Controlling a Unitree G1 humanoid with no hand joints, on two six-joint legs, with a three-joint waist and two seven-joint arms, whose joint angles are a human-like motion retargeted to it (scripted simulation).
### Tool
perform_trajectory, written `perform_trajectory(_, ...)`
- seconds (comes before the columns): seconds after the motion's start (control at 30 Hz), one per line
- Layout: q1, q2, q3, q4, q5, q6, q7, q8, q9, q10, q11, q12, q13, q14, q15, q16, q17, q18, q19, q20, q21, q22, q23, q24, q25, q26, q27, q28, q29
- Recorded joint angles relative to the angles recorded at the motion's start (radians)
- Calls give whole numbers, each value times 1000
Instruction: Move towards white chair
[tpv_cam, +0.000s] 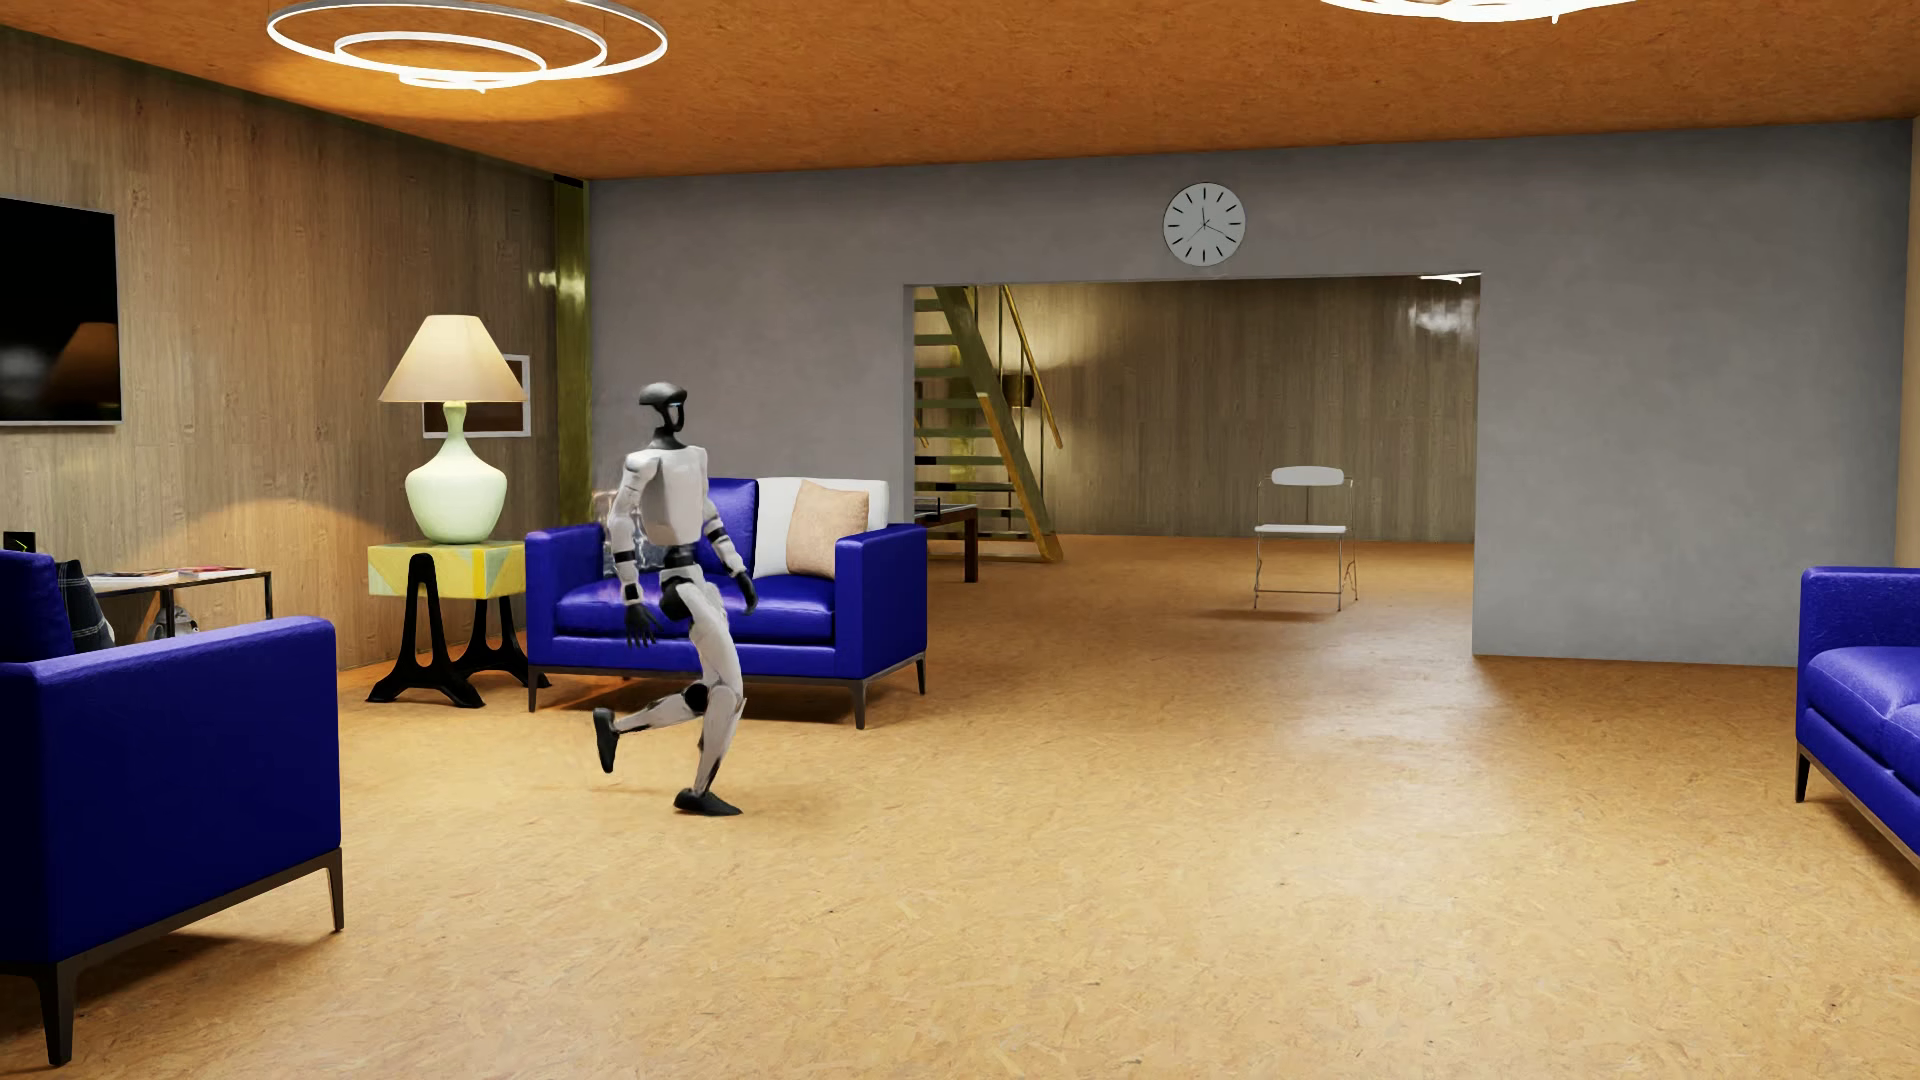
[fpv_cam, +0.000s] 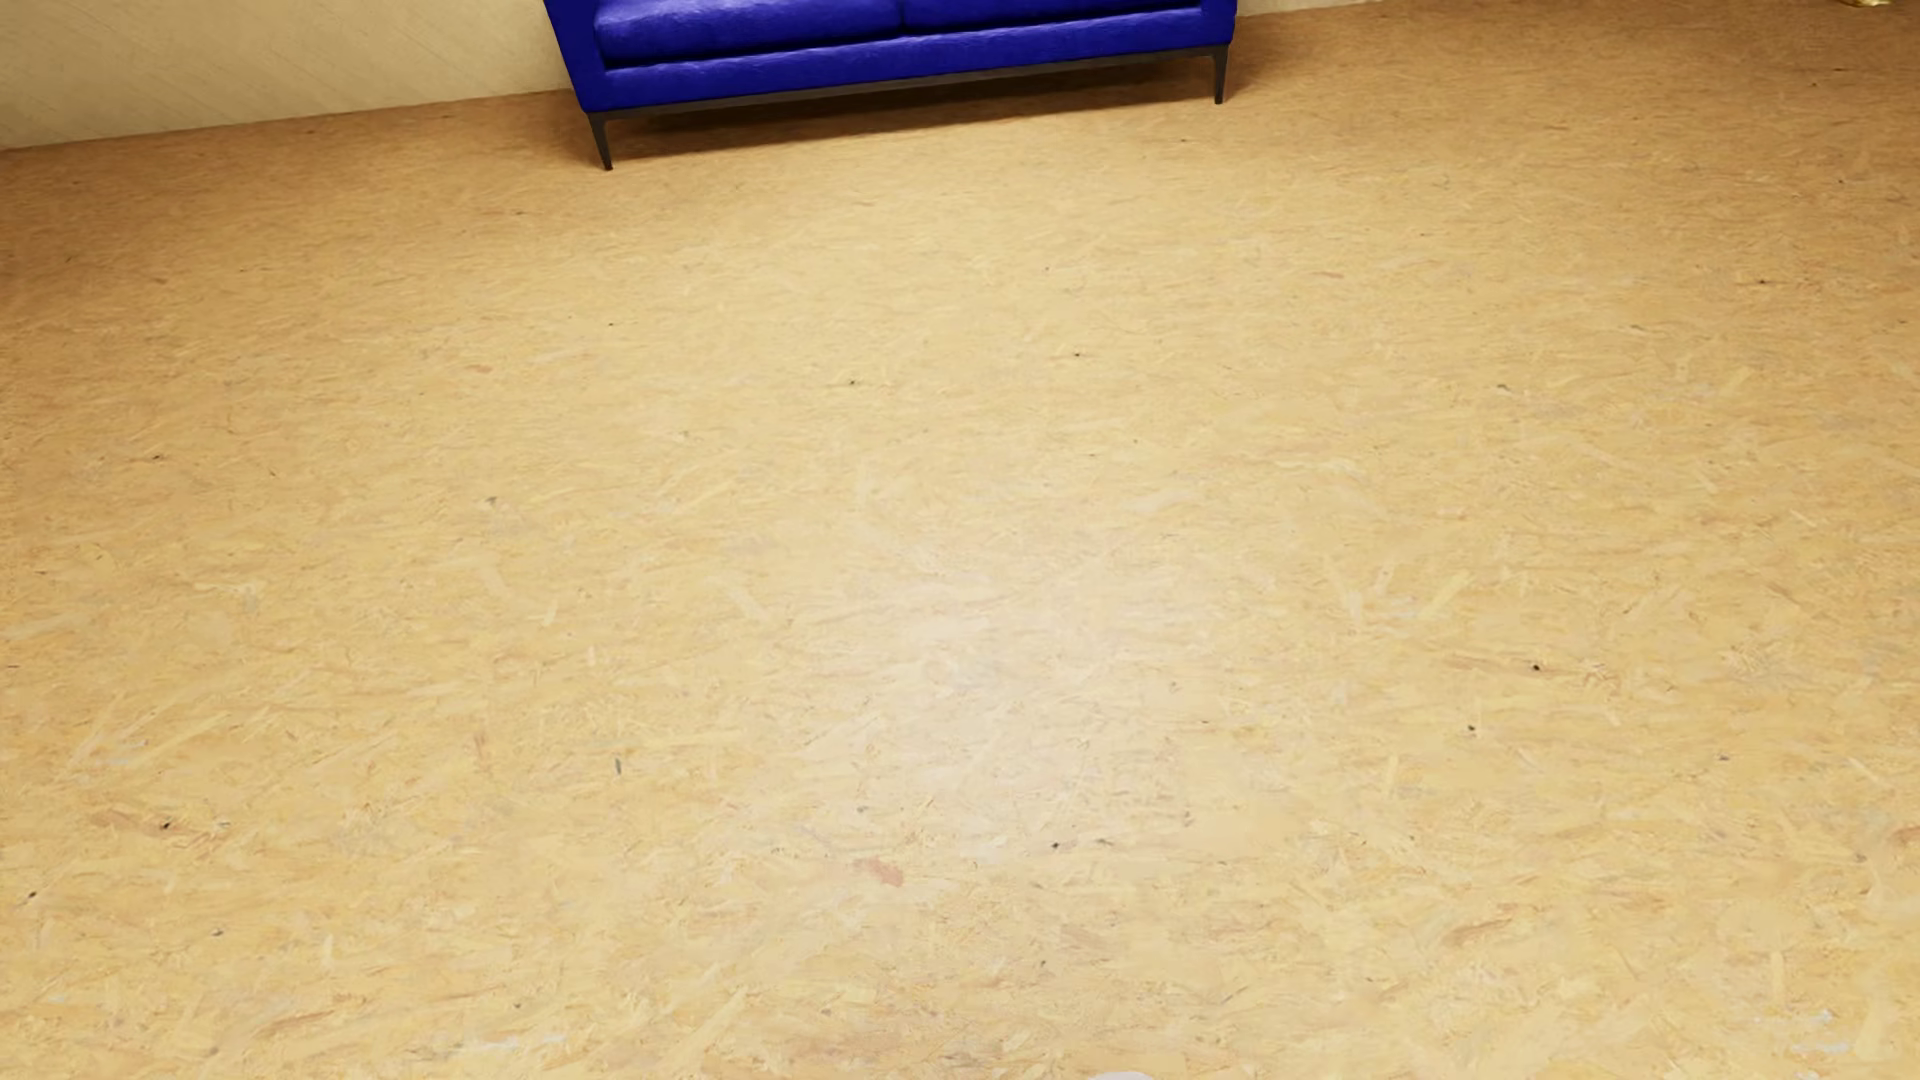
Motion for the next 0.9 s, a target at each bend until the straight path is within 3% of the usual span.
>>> perform_trajectory(0.03, -117, 95, 38, -4, -10, -14, 0, 0, 18, 143, -36, 2, -16, -62, -23, 0, -1, 0, 0, -71, 10, 17, -31, 0, 0, 0, 0, 0, 0)
perform_trajectory(0.07, -224, 176, 98, -32, -32, -46, 0, 0, 19, 150, -76, 27, -24, -75, -34, -21, 1, 0, 0, -71, 6, 40, -73, 0, 0, 0, 0, 0, 0)
perform_trajectory(0.1, -311, 244, 169, -39, -37, -71, 0, 0, 30, 46, -117, 74, -45, -40, -48, 3, -2, 0, 0, -94, 15, -15, -116, 0, 0, 0, 0, 0, 0)
perform_trajectory(0.13, -362, 328, 219, -53, -59, -83, 0, 0, 38, -160, -152, 80, -64, 47, -62, -13, -16, 0, 0, -146, 17, 75, -154, 0, 0, 0, 0, 0, 0)
perform_trajectory(0.17, -420, 386, 266, -53, -58, -89, 0, 0, 25, -394, -194, 111, -75, 91, -80, -23, -18, 0, 0, -108, -8, 102, -199, 0, 0, 0, 0, 0, 0)
perform_trajectory(0.2, -432, 469, 294, -64, -61, -92, 0, 0, 16, -637, -234, 134, -82, -13, -112, -23, -26, 0, 0, -103, -25, 128, -237, 0, 0, 0, 0, 0, 0)
perform_trajectory(0.23, -430, 530, 308, -72, -42, -79, 0, 0, -2, -766, -265, 151, -94, -364, -155, -16, -39, 0, 0, -132, -60, 132, -274, 0, 0, 0, 0, 0, 0)
perform_trajectory(0.27, -451, 565, 318, -64, -36, -73, 0, 0, -28, -1122, -266, 174, -99, -81, -212, -6, -53, 0, 0, -154, -90, 132, -300, 0, 0, 0, 0, 0, 0)
perform_trajectory(0.3, -471, 595, 331, -64, -21, -65, 0, 0, -36, -1151, -261, 194, -105, -43, -249, -1, -59, 0, 0, -176, -117, 143, -300, 0, 0, 0, 0, 0, 0)
perform_trajectory(0.33, -504, 624, 347, -80, -26, -78, 0, 0, -27, -791, -232, 204, -97, -388, -254, 2, -53, 0, 0, -193, -151, 156, -290, 0, 0, 0, 0, 0, 0)
perform_trajectory(0.37, -508, 640, 352, -115, -37, -94, 0, 0, -27, -757, -165, 214, -81, -272, -212, 7, -44, 0, 0, -194, -184, 165, -264, 0, 0, 0, 0, 0, 0)
perform_trajectory(0.4, -507, 587, 346, -169, -90, -137, 0, 0, -31, -755, 4, 224, -68, -103, -69, 9, -26, 0, 0, -181, -195, 177, -231, 0, 0, 0, 0, 0, 0)
perform_trajectory(0.43, -486, 531, 327, -210, -132, -157, 0, 0, -10, -683, 235, 229, -44, 11, 117, 14, -11, 0, 0, -189, -186, 195, -186, 0, 0, 0, 0, 0, 0)
perform_trajectory(0.47, -452, 416, 307, -243, -161, -164, 0, 0, 1, -650, 461, 221, -27, 34, 103, 19, -5, 0, 0, -172, -179, 188, -162, 0, 0, 0, 0, 0, 0)
perform_trajectory(0.5, -370, 311, 306, -258, -177, -162, 0, 0, 33, -663, 569, 213, -20, 19, -10, 25, -4, 0, 0, -144, -158, 161, -143, 0, 0, 0, 0, 0, 0)
perform_trajectory(0.53, -306, 212, 259, -250, -167, -134, 0, 0, 37, -684, 531, 194, -16, -34, -53, 22, -3, 0, 0, -117, -134, 144, -114, 0, 0, 0, 0, 0, 0)
perform_trajectory(0.6, -184, 112, 144, -244, -155, -76, 0, 0, 43, -709, 198, 153, 19, -161, -84, 38, -23, 0, 0, -106, -121, 59, -107, 0, 0, 0, 0, 0, 0)
perform_trajectory(0.63, -129, 88, 119, -239, -160, -53, 0, 0, 33, -734, -19, 131, 50, -225, -39, 38, -30, 0, 0, -78, -142, 34, -111, 0, 0, 0, 0, 0, 0)
perform_trajectory(0.7, -74, 27, 92, -224, -182, -25, 0, 0, -1, -729, -259, 95, 97, -353, 481, 59, -29, 0, 0, -8, -141, -32, -105, 0, 0, 0, 0, 0, 0)
perform_trajectory(0.73, -25, 11, 72, -223, -209, -31, 0, 0, -7, -712, -226, 83, 123, -423, 553, 75, -28, 0, 0, 14, -134, -60, -102, 0, 0, 0, 0, 0, 0)
perform_trajectory(0.77, 33, 37, 49, -223, -219, -31, 0, 0, 7, -671, -137, 77, 146, -458, 430, 86, -27, 0, 0, 22, -145, -82, -106, 0, 0, 0, 0, 0, 0)
perform_trajectory(0.8, 15, 57, 25, -205, -193, -10, 0, 0, 7, -588, -101, 71, 132, -414, 276, 80, -31, 0, 0, 38, -116, -88, -84, 0, 0, 0, 0, 0, 0)
perform_trajectory(0.83, -36, 88, -1, -187, -197, 10, 0, 0, 14, -476, -62, 59, 106, -289, 169, 43, -31, 0, 0, 78, -105, -64, -60, 0, 0, 0, 0, 0, 0)
perform_trajectory(0.9, -145, 169, 33, -148, -230, 46, 0, 0, 35, -375, -79, 27, 41, -22, 73, 7, -67, 0, 0, -12, -103, -55, -35, 0, 0, 0, 0, 0, 0)
